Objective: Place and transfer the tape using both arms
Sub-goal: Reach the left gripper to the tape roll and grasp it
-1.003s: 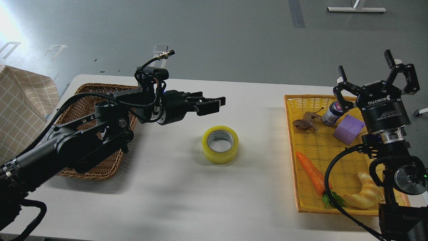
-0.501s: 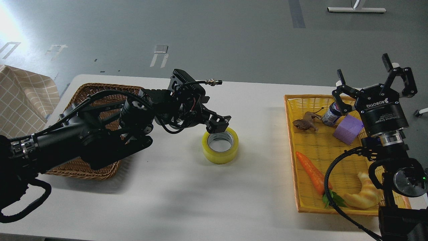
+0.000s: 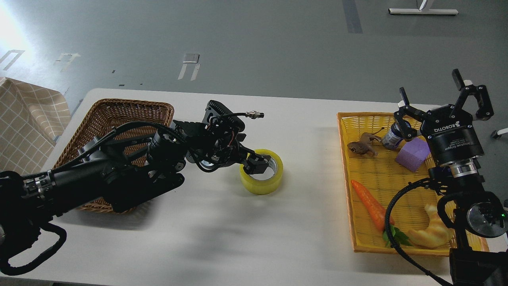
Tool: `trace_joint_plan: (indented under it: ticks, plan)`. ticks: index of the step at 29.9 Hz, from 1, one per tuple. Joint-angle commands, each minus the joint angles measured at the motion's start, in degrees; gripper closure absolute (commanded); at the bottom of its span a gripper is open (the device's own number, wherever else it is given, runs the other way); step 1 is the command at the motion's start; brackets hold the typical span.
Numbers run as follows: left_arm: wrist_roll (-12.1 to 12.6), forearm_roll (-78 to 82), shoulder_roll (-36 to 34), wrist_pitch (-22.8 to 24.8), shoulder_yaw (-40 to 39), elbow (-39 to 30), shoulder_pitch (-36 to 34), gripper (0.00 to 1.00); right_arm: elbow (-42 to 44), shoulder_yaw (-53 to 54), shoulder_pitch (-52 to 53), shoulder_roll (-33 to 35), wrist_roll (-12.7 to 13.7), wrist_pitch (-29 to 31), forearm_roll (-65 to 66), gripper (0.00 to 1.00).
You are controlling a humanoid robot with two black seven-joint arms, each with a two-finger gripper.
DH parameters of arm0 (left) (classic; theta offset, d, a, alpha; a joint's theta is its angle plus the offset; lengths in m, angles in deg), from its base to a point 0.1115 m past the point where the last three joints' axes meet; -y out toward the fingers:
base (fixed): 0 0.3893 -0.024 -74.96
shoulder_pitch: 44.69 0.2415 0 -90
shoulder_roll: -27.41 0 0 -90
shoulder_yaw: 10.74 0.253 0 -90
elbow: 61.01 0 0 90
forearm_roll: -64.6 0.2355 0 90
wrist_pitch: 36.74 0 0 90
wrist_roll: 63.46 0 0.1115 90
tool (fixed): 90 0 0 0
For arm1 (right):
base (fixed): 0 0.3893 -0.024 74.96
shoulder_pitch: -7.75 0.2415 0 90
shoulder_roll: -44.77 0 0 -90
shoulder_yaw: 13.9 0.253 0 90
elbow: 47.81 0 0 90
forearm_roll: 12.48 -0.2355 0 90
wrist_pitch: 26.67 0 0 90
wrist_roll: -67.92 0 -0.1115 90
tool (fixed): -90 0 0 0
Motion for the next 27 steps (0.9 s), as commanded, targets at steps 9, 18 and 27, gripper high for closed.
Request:
trace_joint_plan:
  ticks: [9, 18, 27]
  plan:
    - [-0.63, -0.02, 3.79, 0.03, 0.73, 8.76, 0.19, 0.04, 0.07, -0.05, -0.26, 0.0, -0.08, 0.0, 0.0, 0.0]
    - [-0.1, 0.07, 3.88, 0.03, 1.61, 8.85, 0.54, 0.22, 0.16, -0.05, -0.35, 0.0, -0.09, 0.0, 0.0, 0.0]
    - [-0.36, -0.19, 3.88, 0.03, 3.02, 10.17, 1.16, 1.0, 0.16, -0.05, -0.35, 0.0, -0.09, 0.0, 0.0, 0.0]
